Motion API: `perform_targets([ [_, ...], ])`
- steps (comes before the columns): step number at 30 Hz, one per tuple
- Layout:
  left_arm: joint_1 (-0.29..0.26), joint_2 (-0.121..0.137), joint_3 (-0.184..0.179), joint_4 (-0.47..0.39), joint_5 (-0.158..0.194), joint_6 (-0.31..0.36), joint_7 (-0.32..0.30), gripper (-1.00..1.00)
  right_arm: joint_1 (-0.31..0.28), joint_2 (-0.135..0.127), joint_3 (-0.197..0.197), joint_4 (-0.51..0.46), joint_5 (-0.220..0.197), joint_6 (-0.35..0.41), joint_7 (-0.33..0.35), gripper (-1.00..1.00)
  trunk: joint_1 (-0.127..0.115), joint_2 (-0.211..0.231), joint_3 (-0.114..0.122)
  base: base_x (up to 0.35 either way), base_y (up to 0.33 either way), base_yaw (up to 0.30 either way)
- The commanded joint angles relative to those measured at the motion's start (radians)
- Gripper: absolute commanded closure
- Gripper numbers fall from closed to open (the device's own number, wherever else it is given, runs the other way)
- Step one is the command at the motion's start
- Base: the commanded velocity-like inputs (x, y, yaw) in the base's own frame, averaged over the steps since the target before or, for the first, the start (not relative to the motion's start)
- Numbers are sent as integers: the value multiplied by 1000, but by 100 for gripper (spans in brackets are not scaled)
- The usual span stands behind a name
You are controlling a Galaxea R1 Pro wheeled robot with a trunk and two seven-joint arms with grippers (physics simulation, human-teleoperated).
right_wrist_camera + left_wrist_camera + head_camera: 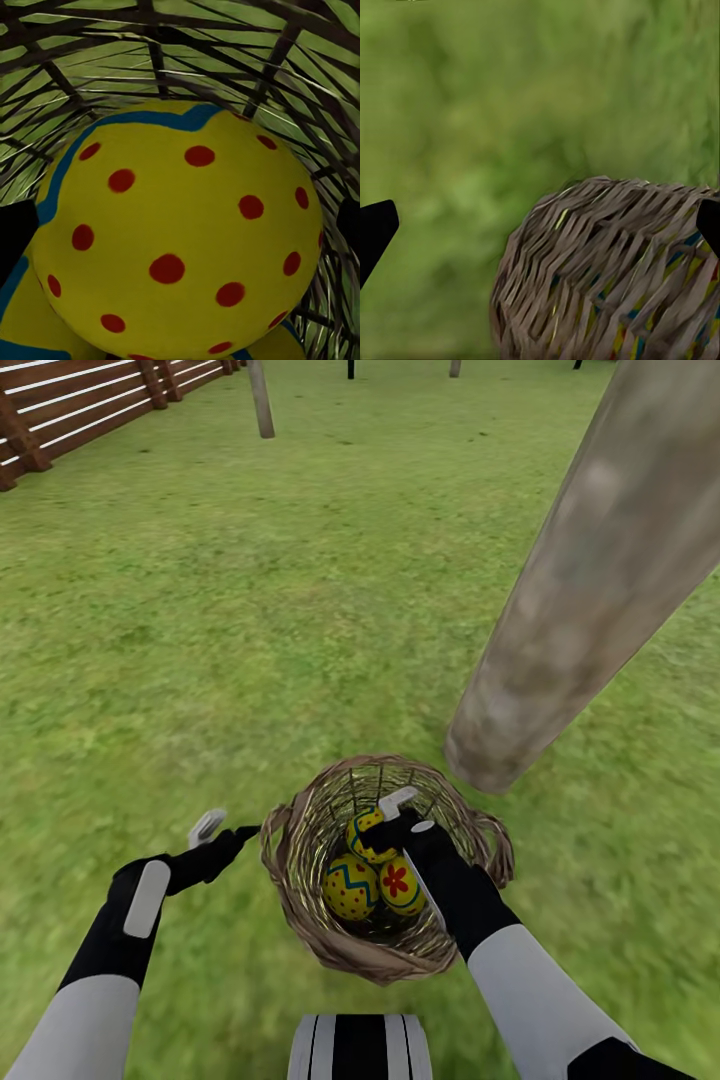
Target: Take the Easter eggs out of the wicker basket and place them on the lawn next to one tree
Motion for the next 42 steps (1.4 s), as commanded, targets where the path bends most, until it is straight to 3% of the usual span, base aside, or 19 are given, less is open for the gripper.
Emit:
perform_targets([
  [1,1,1,4,-1,-4,6,-6,-100,-1,0,0,-1,10,5,8,-100,0,0,-1,0,0,0],
  [9,18,27,9,-45,-4,13,-6,-100,-6,0,0,-2,-4,5,10,-100,0,0,-1,0,0,0],
  [17,24,68,24,-89,-4,55,-6,-100,-7,0,0,-3,-4,19,10,-100,2,-1,-20,0,0,0],
  [20,24,72,41,-106,-3,57,-7,-100,-7,0,0,-11,-3,36,10,-100,3,-2,-28,0,0,0],
  [21,24,72,60,-176,-3,57,-7,-100,-7,0,0,-12,-3,66,10,-100,3,-2,-28,0,0,0],
  [30,24,73,62,-175,-3,57,-7,-100,-7,0,0,-13,-6,69,9,-100,5,-3,-47,0,0,0],
  [31,24,73,62,-175,-1,57,-7,-100,-7,0,0,-14,-6,70,9,100,5,-3,-47,0,0,0],
  [34,24,74,62,-175,58,57,-6,-100,-7,0,0,-15,-26,72,11,100,6,-3,-51,0,0,0],
  [42,24,75,62,-175,65,57,-6,-100,-7,0,0,-15,-38,100,12,100,7,-4,-59,0,0,0],
])
